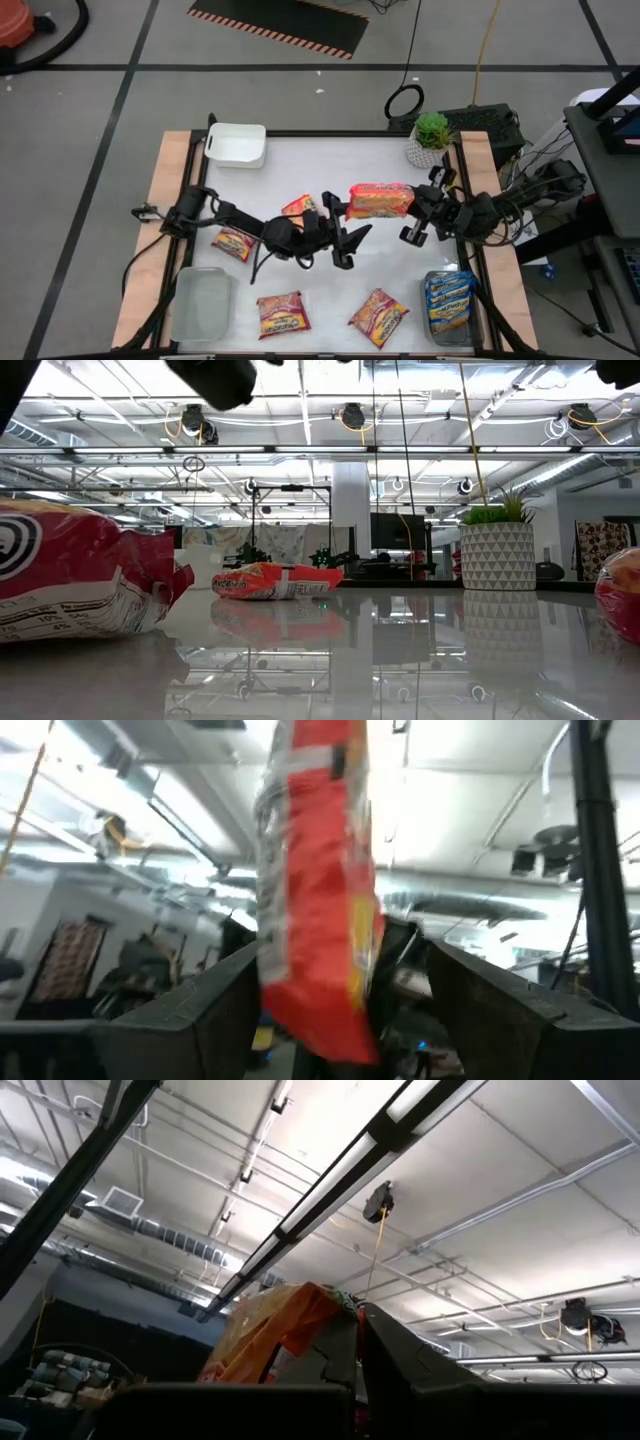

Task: Sort Maruchan noodles
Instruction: Put the bottom orange noodle pack into the white bin

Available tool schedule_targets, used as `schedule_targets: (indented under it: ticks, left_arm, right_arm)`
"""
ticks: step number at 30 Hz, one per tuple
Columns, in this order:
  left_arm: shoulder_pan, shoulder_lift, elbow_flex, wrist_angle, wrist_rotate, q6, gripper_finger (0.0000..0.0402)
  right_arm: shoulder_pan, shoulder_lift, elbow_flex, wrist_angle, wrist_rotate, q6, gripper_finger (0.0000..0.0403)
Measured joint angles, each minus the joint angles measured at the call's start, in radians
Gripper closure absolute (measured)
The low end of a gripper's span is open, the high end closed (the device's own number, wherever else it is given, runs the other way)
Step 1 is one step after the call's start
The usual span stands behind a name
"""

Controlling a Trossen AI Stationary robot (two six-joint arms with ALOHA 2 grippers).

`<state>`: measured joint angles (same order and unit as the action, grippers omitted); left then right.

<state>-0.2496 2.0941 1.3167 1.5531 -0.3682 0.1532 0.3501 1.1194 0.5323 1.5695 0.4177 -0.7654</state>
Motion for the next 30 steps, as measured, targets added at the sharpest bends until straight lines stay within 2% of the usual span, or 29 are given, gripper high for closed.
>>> schedule_targets:
  ticks: [7,19,26,30]
  left_arm:
    - [0.015,-0.001,0.064,-0.067,0.032,0.015,0.0142]
    - [0.023,-0.001,0.064,-0.092,0.035,0.005,0.0275]
    - [0.013,-0.001,0.063,-0.099,0.02,0.015,0.0272]
    - [0.0,-0.002,0.042,-0.105,-0.016,0.043,0.027]
  right_arm:
    - [-0.036,0.001,0.0,-0.001,-0.008,0.032,0.0403]
    - [-0.036,0.001,0.0,-0.003,-0.015,0.023,0.0403]
    - [-0.036,0.0,0.0,-0.027,-0.004,-0.033,0.0402]
    - [-0.028,0.0,0.0,-0.054,0.037,-0.027,0.038]
